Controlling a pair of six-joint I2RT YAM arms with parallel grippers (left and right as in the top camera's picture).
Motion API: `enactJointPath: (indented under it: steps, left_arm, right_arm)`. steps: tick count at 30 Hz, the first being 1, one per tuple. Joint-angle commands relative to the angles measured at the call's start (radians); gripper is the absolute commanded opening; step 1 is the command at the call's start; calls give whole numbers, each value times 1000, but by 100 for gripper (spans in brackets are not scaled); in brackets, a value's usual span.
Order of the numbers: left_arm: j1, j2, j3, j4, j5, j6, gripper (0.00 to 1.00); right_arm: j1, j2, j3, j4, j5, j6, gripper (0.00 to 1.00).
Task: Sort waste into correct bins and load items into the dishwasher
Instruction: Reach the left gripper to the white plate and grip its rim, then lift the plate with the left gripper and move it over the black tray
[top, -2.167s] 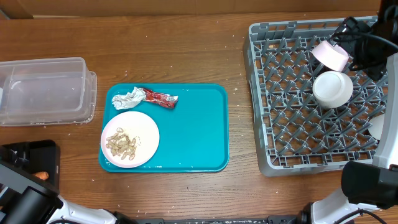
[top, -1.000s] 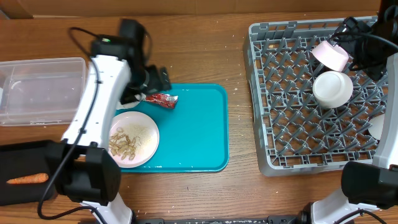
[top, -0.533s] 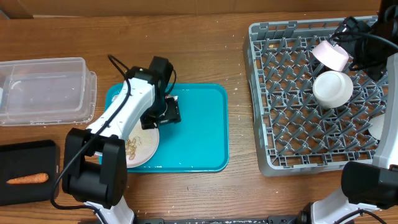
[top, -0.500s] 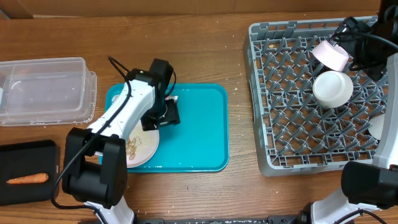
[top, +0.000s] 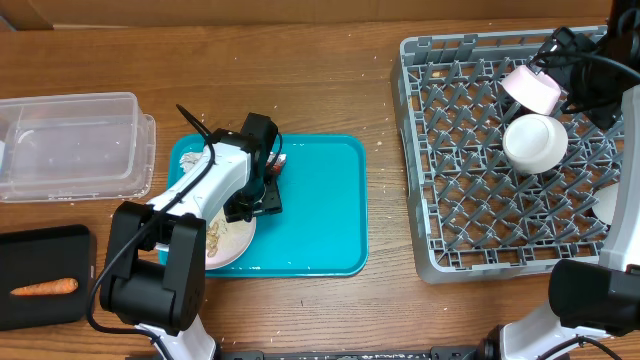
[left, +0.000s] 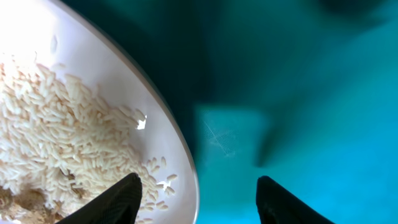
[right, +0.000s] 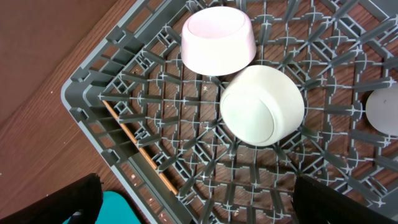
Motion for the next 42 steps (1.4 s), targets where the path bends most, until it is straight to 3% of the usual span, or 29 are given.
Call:
enactJointPath:
  steps: [1,6,25,31,36,42]
  left_arm:
    - [-19,-14,-5,8,-29,-3,59]
    - [-74,-14,-5,13,-134,-31,60]
    - [-84,-14,-54,58,-152,-41,55]
    - [-84,-14,-54,65,-148,-45,40]
    - [-84,-15,-50,77,-148,-45,4]
    - [-85,-15,7,-5,-160,-45,4]
  right_arm:
    - [-3,-5,2,5,-1,2,100]
    - [-3,-5,2,5,-1,2,100]
    - [-3,-5,2,5,-1,2,100]
    - [-3,-5,2,5,-2,2,100]
    - [-3,-5,2,5,-1,2,100]
    - [-3,-5,2,5,-1,2,100]
